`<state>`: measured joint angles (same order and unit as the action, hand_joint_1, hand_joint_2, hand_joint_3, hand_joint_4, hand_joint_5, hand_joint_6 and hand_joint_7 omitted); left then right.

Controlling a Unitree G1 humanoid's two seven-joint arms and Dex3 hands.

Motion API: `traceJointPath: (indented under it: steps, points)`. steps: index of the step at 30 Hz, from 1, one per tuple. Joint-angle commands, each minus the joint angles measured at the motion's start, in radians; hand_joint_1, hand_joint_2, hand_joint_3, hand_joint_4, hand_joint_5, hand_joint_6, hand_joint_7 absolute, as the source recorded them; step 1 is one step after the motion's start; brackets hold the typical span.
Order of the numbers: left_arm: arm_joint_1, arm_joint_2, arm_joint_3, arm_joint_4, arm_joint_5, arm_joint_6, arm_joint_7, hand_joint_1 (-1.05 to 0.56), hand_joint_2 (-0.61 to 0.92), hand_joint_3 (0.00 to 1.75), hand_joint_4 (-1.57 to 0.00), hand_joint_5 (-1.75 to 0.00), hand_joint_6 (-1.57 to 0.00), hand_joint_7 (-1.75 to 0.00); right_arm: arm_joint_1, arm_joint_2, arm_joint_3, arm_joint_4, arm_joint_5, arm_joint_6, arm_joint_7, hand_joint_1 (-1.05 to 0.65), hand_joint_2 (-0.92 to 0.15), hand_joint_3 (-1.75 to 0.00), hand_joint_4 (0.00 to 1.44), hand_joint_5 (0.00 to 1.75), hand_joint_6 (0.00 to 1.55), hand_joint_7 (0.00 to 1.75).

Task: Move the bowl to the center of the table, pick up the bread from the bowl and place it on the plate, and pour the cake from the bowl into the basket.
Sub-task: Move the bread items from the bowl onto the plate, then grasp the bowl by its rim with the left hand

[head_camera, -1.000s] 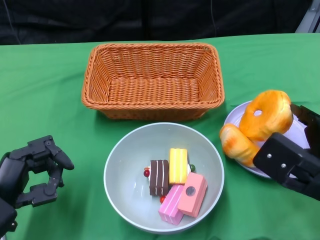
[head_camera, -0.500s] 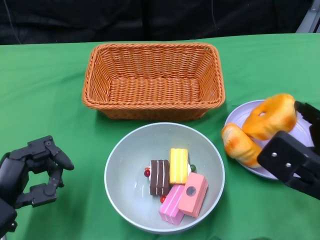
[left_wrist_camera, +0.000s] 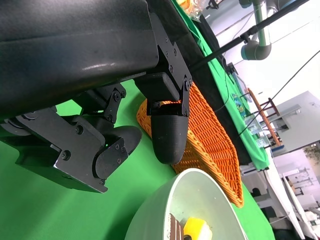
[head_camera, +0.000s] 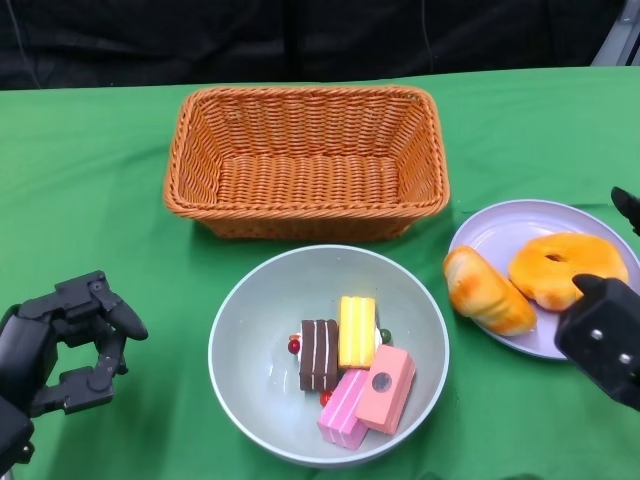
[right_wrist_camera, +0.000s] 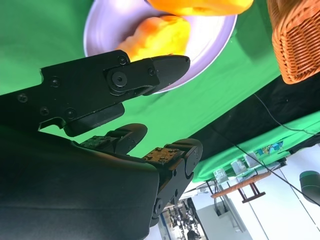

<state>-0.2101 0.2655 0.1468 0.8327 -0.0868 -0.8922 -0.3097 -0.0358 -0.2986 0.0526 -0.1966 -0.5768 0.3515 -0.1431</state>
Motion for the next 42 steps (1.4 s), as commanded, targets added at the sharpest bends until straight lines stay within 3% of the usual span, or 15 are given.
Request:
traceJointPath:
  steps: [1, 9, 16, 18, 20, 21, 23, 24, 26, 27, 29, 31, 33, 36, 42]
  points:
    - [-0.001, 0.02, 0.005, 0.002, 0.003, -0.009, 0.0, 0.01, 0.54, 1.15, -0.8, -1.67, -0.76, -1.39, 0.03, 0.014, -0.047, -0.036, 0.062, -0.049, 0.003, -0.61, -0.92, -0.13, 0.53, 0.05, 0.45, 0.02]
    - [0.001, 0.025, 0.006, 0.0, 0.008, -0.009, 0.002, 0.02, 0.56, 1.12, -0.82, -1.66, -0.76, -1.36, 0.131, 0.119, -0.139, -0.08, 0.436, -0.36, 0.086, -0.54, -0.92, -0.08, 0.71, 0.12, 0.56, 0.06]
    - [-0.006, 0.028, 0.007, 0.008, 0.008, -0.015, 0.001, 0.01, 0.55, 1.12, -0.82, -1.64, -0.77, -1.36, 0.183, 0.185, -0.143, -0.059, 0.638, -0.551, 0.177, -0.38, -0.92, -0.09, 0.88, 0.2, 0.71, 0.11]
    - [-0.008, 0.03, 0.007, 0.009, 0.008, -0.022, 0.0, 0.01, 0.55, 1.11, -0.83, -1.62, -0.78, -1.34, 0.199, 0.207, -0.139, -0.063, 0.702, -0.574, 0.209, -0.29, -0.92, -0.12, 0.93, 0.31, 0.79, 0.14]
    - [-0.011, 0.032, 0.007, 0.012, 0.005, -0.029, -0.006, 0.01, 0.57, 1.06, -0.83, -1.58, -0.79, -1.28, 0.212, 0.224, -0.135, -0.064, 0.742, -0.59, 0.234, -0.22, -0.92, -0.18, 0.81, 0.77, 0.88, 0.22]
    - [-0.012, 0.034, 0.006, 0.012, 0.004, -0.032, -0.009, 0.01, 0.57, 1.05, -0.83, -1.57, -0.8, -1.27, 0.222, 0.233, -0.132, -0.068, 0.751, -0.595, 0.24, -0.21, -0.92, -0.19, 0.77, 0.88, 0.89, 0.25]
    - [-0.013, 0.039, 0.005, 0.011, 0.004, -0.042, -0.014, 0.0, 0.57, 1.03, -0.83, -1.53, -0.81, -1.23, 0.241, 0.247, -0.127, -0.075, 0.768, -0.603, 0.252, -0.19, -0.92, -0.25, 0.73, 1.16, 0.84, 0.54]
    - [-0.013, 0.041, 0.003, 0.007, 0.003, -0.047, -0.019, 0.0, 0.58, 1.0, -0.83, -1.46, -0.82, -1.16, 0.249, 0.254, -0.125, -0.074, 0.782, -0.611, 0.263, -0.15, -0.91, -0.34, 0.7, 1.32, 0.77, 0.81]
    - [-0.01, 0.044, -0.001, -0.005, -0.003, -0.05, -0.031, -0.01, 0.58, 0.94, -0.83, -1.34, -0.84, -1.02, 0.26, 0.262, -0.124, -0.071, 0.806, -0.619, 0.285, -0.11, -0.88, -0.5, 0.67, 1.48, 0.7, 1.06]
    - [-0.008, 0.046, -0.004, -0.012, -0.013, -0.05, -0.049, -0.03, 0.58, 0.89, -0.81, -1.29, -0.84, -0.94, 0.265, 0.265, -0.122, -0.073, 0.807, -0.621, 0.29, -0.1, -0.85, -0.58, 0.67, 1.51, 0.69, 1.11]
    - [-0.005, 0.06, -0.016, -0.024, -0.022, -0.069, -0.096, -0.11, 0.69, 0.57, -0.75, -1.14, -0.84, -0.68, 0.276, 0.272, -0.118, -0.078, 0.811, -0.619, 0.297, -0.07, -0.78, -0.73, 0.65, 1.57, 0.67, 1.18]
    - [0.003, 0.096, -0.042, -0.047, 0.007, -0.11, -0.138, -0.27, 0.85, 0.19, -0.68, -0.76, -0.81, -0.3, 0.286, 0.277, -0.113, -0.077, 0.814, -0.627, 0.308, -0.06, -0.71, -0.84, 0.66, 1.61, 0.67, 1.23]
    - [0.014, 0.131, -0.067, -0.084, 0.051, -0.143, -0.159, -0.4, 0.91, 0.06, -0.63, -0.39, -0.72, -0.08, 0.29, 0.282, -0.112, -0.072, 0.813, -0.639, 0.317, -0.07, -0.68, -0.89, 0.67, 1.63, 0.67, 1.26]
    - [0.019, 0.186, -0.102, -0.133, 0.166, -0.231, -0.153, -0.49, 0.91, 0.02, -0.53, -0.16, -0.59, -0.01, 0.291, 0.285, -0.115, -0.066, 0.821, -0.64, 0.328, -0.09, -0.67, -0.9, 0.68, 1.64, 0.67, 1.27]
    - [-0.023, 0.212, -0.106, -0.15, 0.389, -0.394, -0.048, -0.55, 0.86, 0.0, -0.5, -0.08, -0.56, -0.01, 0.29, 0.289, -0.118, -0.061, 0.843, -0.626, 0.344, -0.09, -0.68, -0.87, 0.68, 1.67, 0.65, 1.29]
